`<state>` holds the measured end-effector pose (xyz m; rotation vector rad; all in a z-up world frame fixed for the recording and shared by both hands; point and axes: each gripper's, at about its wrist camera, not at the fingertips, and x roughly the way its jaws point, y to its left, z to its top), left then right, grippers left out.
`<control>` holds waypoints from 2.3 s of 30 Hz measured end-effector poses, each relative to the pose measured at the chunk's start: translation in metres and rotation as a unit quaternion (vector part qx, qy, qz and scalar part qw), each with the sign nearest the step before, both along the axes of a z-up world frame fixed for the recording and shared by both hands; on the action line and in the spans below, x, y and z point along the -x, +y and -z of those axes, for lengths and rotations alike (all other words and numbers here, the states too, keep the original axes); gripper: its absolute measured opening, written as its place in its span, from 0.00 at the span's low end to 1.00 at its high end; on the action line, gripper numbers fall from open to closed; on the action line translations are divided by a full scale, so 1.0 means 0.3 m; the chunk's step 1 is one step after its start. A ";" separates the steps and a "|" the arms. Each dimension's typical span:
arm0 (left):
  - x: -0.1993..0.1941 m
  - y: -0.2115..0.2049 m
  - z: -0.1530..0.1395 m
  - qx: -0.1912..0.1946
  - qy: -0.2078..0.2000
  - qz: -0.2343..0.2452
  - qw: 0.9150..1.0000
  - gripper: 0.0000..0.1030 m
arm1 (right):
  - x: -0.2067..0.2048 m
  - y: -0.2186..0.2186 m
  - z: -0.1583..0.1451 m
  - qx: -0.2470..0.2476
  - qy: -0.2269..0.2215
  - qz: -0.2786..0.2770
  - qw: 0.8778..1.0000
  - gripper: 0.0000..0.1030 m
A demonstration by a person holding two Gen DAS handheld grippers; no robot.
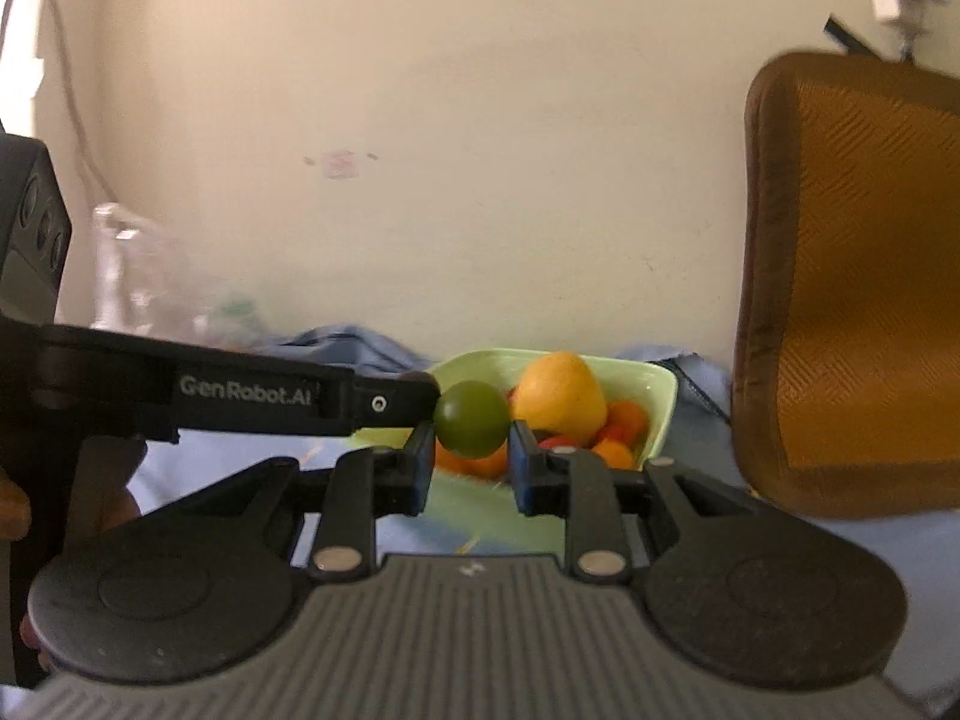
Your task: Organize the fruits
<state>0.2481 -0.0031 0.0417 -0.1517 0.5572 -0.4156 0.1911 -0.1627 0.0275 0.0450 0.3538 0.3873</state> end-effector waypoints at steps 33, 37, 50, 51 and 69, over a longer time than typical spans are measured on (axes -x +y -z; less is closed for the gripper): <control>0.815 -0.012 0.078 -0.084 -0.010 -0.068 0.994 0.96 | 0.685 -0.115 0.131 -0.094 0.089 0.080 0.988 0.49; 0.889 -0.003 0.091 -0.085 -0.006 -0.085 0.993 1.00 | 0.748 -0.109 0.135 -0.102 0.100 0.081 0.986 0.49; 0.987 0.014 0.077 -0.094 -0.006 -0.115 0.989 1.00 | 0.837 -0.104 0.121 -0.113 0.104 0.078 0.985 0.56; 0.986 0.010 0.078 -0.102 -0.005 -0.115 0.988 1.00 | 0.842 -0.105 0.121 -0.112 0.103 0.078 0.985 0.56; 0.951 0.020 0.099 -0.128 -0.017 -0.153 0.980 1.00 | 0.823 -0.126 0.150 -0.121 0.107 0.102 0.982 0.56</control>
